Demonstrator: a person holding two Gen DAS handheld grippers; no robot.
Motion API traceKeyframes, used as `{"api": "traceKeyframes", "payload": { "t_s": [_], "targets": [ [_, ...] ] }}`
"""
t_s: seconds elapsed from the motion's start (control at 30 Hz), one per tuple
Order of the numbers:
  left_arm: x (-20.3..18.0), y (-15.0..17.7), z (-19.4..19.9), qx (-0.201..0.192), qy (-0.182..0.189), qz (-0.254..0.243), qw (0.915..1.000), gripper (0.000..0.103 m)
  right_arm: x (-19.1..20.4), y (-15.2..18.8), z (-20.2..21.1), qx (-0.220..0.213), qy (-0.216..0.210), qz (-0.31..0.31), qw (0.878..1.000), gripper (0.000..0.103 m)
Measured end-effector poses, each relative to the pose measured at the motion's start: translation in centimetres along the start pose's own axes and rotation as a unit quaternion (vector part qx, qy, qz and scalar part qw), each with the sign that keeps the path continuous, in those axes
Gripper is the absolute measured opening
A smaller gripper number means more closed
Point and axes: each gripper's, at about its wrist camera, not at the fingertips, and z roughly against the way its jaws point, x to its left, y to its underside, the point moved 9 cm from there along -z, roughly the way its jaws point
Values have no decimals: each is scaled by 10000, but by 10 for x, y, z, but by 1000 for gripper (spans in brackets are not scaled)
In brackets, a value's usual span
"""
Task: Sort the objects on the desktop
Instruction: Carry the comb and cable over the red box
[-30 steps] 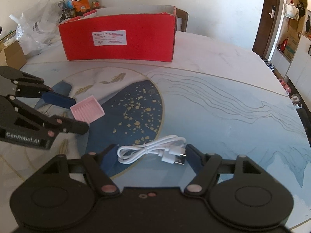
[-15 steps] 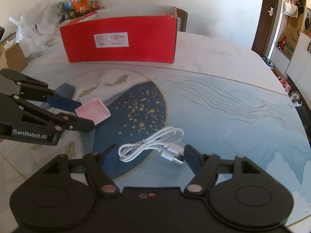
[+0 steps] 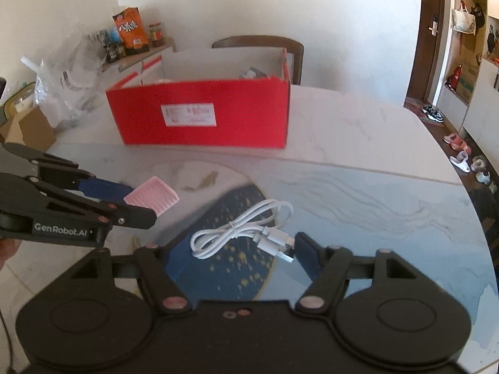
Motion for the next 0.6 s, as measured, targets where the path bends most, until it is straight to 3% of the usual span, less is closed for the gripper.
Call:
{"api": "traceKeyframes", "payload": {
  "t_s": [0.6],
  "targets": [
    [60,-78,56,-771,-699,895,9905,39,27,-109,5,-682,-207,92,9974,71]
  ]
}}
